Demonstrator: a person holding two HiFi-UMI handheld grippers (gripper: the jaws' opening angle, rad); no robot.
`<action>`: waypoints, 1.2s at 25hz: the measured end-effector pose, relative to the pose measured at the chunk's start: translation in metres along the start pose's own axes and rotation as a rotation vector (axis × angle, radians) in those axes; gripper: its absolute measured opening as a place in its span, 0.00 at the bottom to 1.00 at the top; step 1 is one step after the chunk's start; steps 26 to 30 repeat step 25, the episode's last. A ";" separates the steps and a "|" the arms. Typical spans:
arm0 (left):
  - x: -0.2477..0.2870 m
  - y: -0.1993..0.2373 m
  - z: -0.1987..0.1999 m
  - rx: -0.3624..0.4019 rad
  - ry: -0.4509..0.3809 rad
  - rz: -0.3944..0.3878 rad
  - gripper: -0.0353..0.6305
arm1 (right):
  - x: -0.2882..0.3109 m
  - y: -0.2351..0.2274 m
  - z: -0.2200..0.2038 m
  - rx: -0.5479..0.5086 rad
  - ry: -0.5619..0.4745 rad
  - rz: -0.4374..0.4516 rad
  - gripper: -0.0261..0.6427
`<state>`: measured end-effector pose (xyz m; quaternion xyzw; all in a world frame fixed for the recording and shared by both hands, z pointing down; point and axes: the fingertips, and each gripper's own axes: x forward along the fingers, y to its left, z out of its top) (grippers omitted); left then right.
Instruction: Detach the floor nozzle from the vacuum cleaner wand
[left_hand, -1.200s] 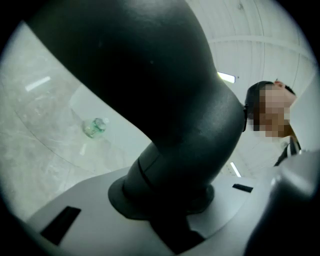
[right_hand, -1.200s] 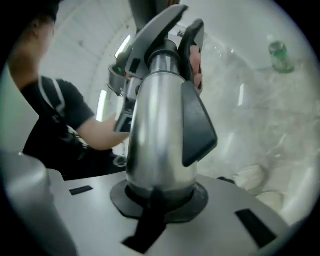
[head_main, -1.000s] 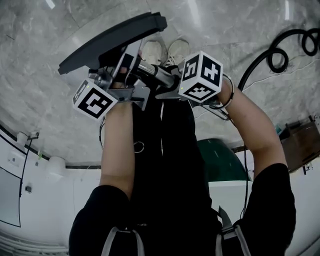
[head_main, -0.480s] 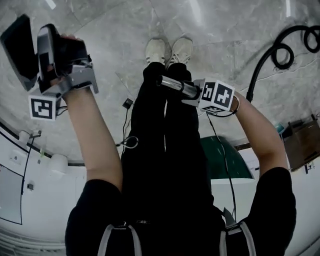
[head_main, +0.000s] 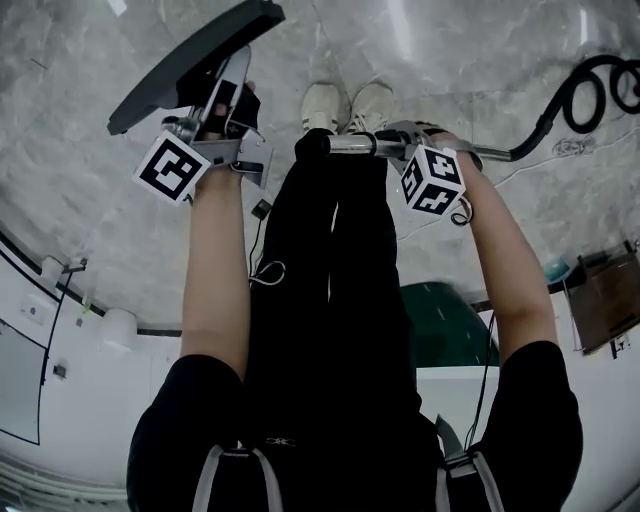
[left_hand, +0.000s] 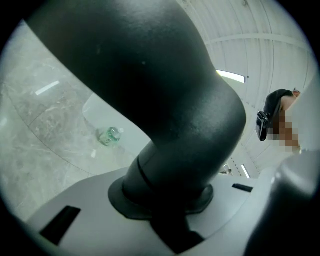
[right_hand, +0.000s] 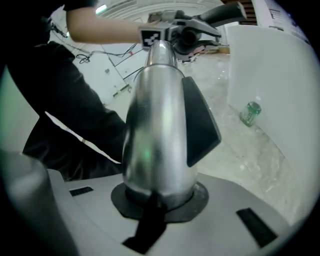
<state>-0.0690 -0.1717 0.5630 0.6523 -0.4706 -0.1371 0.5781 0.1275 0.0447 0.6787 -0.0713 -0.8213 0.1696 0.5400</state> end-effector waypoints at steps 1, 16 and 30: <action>0.002 0.000 -0.002 -0.007 0.008 0.001 0.20 | -0.004 -0.009 0.003 0.041 -0.019 -0.012 0.12; 0.009 0.000 -0.009 -0.066 0.061 -0.004 0.20 | -0.002 -0.017 0.046 0.132 -0.079 -0.041 0.12; 0.006 -0.001 -0.016 -0.159 0.046 0.008 0.20 | 0.003 -0.011 0.060 0.138 -0.079 -0.055 0.12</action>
